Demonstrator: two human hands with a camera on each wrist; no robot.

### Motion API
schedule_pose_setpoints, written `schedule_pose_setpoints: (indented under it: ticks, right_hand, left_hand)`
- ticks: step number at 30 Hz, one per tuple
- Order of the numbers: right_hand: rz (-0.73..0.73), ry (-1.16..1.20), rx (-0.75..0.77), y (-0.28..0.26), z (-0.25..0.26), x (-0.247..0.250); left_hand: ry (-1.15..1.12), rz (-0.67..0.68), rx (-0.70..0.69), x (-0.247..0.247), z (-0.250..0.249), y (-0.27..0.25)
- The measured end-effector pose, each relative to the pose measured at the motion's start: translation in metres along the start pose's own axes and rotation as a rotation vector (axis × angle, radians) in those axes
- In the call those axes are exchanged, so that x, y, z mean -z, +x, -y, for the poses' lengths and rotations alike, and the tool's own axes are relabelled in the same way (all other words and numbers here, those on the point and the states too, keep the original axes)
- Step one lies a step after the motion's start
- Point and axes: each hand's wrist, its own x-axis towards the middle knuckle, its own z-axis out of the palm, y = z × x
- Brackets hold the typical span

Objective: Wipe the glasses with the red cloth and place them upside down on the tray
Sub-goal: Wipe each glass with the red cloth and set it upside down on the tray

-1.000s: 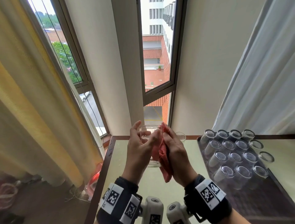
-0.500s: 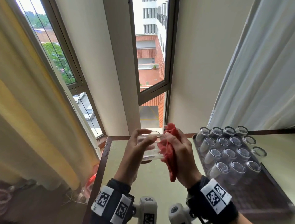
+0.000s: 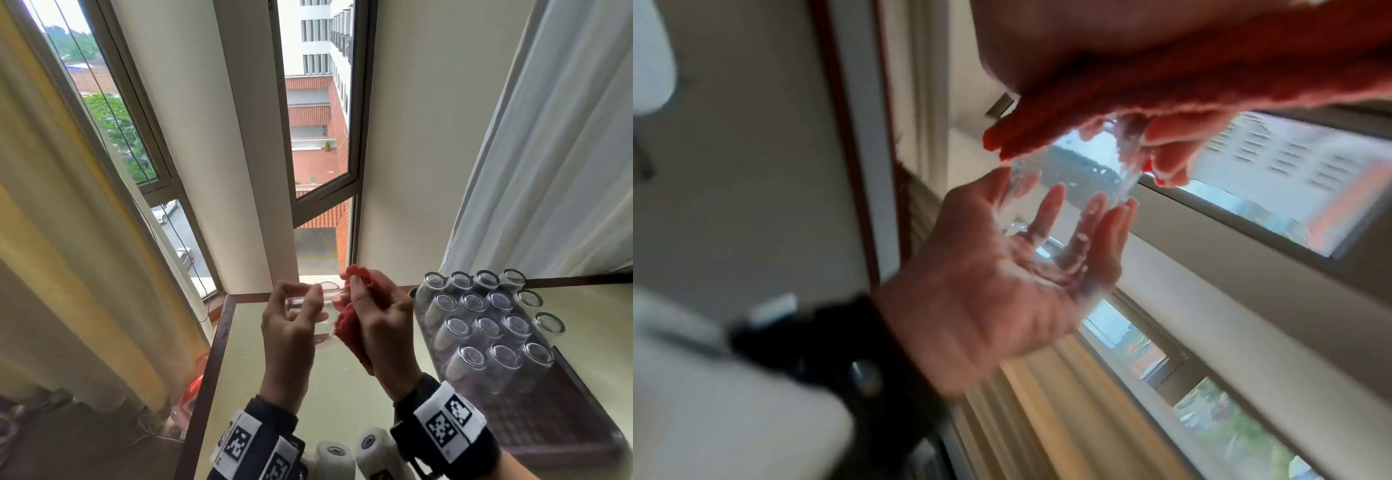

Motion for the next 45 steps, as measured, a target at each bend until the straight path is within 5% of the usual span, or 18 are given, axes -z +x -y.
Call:
schedule_pose_setpoints:
  ticks: [2,4,9,11,17,19,23,25,29,31,37,45]
  right_hand:
    - [0.063,-0.208,0.265,-0.002,-0.005,0.003]
    - [0.106,-0.184,0.313,-0.001,-0.006,0.006]
    - [0.098,0.142,-0.121,0.005,0.008,0.003]
    - [0.109,0.096,-0.145,0.004,0.013,0.002]
    - [0.198,-0.311,0.384,-0.003,0.008,-0.005]
    - [0.208,-0.226,0.3,-0.006,0.007,-0.007]
    - [0.177,0.079,-0.234,-0.009,0.018,-0.009]
    - [0.181,0.063,-0.297,-0.009,0.02,-0.01]
    - [0.206,-0.23,0.204,-0.016,0.012,-0.01]
    - [0.203,-0.253,0.273,-0.018,0.007,-0.01]
    - [0.175,0.018,-0.267,-0.015,0.019,-0.009]
    - [0.14,0.172,-0.459,-0.009,0.017,-0.004]
  left_hand:
    - [-0.049,0.028,0.084,0.002,-0.002,0.001]
    - [-0.045,0.05,0.071,0.001,-0.007,0.0]
    - [0.084,0.046,-0.176,0.001,-0.012,0.0]
    - [0.11,0.054,-0.172,0.003,-0.014,-0.002]
    - [-0.004,0.029,0.097,0.013,-0.023,-0.003]
    - [0.036,0.014,0.04,0.016,-0.023,-0.005]
    - [0.291,0.008,-0.233,0.02,-0.02,-0.015]
    - [0.313,-0.01,-0.254,0.02,-0.017,-0.017]
    - [0.066,-0.012,0.06,0.021,-0.021,-0.015]
    - [0.072,0.014,0.067,0.022,-0.021,-0.014]
    - [0.188,0.07,-0.117,0.023,-0.015,-0.013]
    - [0.175,0.25,-0.139,0.044,-0.008,-0.006]
